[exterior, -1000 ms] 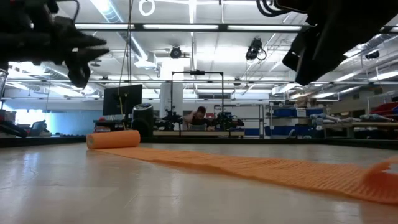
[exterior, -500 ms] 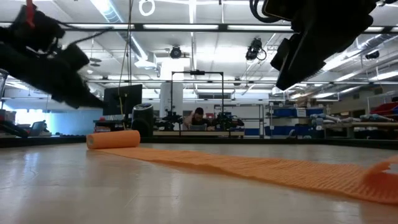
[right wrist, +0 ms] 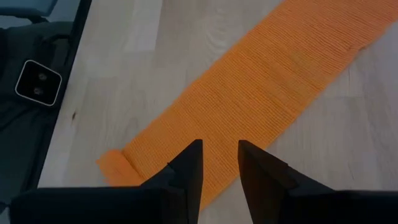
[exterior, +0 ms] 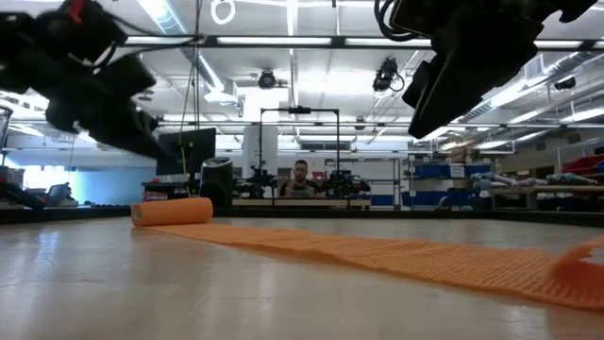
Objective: Roll bandage
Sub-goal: Roll the orange bandage
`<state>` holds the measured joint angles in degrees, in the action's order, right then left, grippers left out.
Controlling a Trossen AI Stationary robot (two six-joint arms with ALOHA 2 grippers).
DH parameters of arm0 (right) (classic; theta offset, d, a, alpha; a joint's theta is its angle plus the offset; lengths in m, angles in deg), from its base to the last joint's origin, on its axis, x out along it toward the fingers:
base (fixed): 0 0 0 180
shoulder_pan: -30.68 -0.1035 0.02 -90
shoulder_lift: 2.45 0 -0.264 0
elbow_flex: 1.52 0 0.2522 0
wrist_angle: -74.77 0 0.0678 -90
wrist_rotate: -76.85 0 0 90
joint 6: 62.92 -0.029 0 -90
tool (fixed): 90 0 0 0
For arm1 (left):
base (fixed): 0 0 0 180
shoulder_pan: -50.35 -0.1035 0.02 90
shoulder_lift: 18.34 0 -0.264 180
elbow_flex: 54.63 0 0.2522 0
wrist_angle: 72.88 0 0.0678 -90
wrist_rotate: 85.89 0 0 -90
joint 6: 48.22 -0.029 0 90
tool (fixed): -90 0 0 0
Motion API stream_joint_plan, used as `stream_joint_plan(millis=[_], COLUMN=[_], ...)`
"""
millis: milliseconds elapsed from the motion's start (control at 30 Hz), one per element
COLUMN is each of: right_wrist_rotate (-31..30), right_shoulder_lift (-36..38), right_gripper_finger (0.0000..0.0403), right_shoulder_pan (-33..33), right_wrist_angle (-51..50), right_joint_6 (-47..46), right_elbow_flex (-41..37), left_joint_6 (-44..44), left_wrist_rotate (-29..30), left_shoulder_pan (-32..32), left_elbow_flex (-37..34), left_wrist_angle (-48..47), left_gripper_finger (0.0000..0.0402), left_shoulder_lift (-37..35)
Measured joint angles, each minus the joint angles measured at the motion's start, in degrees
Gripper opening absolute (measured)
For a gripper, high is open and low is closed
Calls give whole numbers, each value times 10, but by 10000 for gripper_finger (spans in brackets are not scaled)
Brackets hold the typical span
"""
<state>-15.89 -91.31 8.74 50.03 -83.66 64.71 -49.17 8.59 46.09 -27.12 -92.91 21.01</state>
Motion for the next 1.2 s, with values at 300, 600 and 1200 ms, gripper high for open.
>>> stream_joint_plan(millis=[300,600,1200], right_wrist_rotate=[0,0,0], right_shoulder_lift=[0,0,0], right_gripper_finger=[102,101,101], right_shoulder_pan=[0,0,-3], right_wrist_angle=[-5,-14,-30], right_joint_6=[0,0,19], right_elbow_flex=[0,0,0], left_joint_6=[172,588,835], left_wrist_rotate=[14,86,102], left_shoulder_pan=[58,137,145], left_elbow_flex=[85,70,-36], left_wrist_angle=[-127,-123,-27], left_gripper_finger=[125,128,129], left_shoulder_lift=[75,87,91])
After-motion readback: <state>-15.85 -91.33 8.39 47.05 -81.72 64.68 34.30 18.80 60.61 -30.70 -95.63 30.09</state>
